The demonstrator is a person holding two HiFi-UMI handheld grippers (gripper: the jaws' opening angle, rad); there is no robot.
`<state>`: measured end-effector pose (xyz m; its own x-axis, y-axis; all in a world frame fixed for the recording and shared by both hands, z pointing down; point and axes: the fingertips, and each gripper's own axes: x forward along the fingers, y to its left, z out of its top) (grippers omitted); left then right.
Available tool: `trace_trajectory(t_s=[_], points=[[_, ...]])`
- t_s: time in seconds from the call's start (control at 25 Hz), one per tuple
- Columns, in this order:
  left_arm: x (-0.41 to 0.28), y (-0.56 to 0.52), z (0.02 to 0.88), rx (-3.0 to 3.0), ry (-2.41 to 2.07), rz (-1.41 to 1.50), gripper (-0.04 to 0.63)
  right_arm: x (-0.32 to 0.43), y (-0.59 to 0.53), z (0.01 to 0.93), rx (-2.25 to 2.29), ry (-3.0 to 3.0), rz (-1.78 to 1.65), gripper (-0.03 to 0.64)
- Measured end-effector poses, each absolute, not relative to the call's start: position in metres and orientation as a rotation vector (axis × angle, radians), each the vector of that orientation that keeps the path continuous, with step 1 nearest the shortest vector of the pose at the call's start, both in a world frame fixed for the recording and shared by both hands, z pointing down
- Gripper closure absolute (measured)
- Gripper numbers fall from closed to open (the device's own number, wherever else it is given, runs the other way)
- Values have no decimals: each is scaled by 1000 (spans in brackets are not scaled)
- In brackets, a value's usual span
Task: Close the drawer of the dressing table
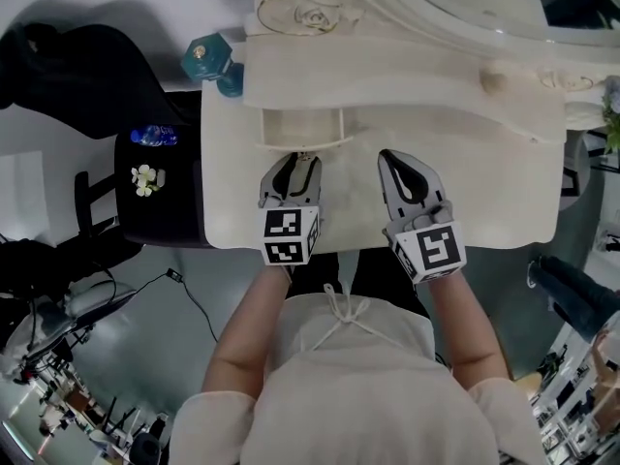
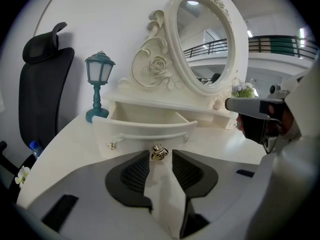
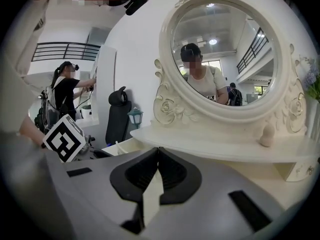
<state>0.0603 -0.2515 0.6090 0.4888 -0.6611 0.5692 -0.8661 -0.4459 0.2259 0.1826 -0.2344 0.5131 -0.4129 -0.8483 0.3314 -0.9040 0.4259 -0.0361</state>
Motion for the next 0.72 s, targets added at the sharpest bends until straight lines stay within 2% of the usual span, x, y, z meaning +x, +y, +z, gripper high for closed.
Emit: trace_trajectory(t_s=[0.12, 0.72], points=[[60, -254, 610, 2218, -1290, 567, 487, 184, -239, 514, 1502, -2428, 320, 611], [63, -266, 611, 2204, -1290, 603, 492, 185, -261, 518, 1426, -2476, 311, 611]])
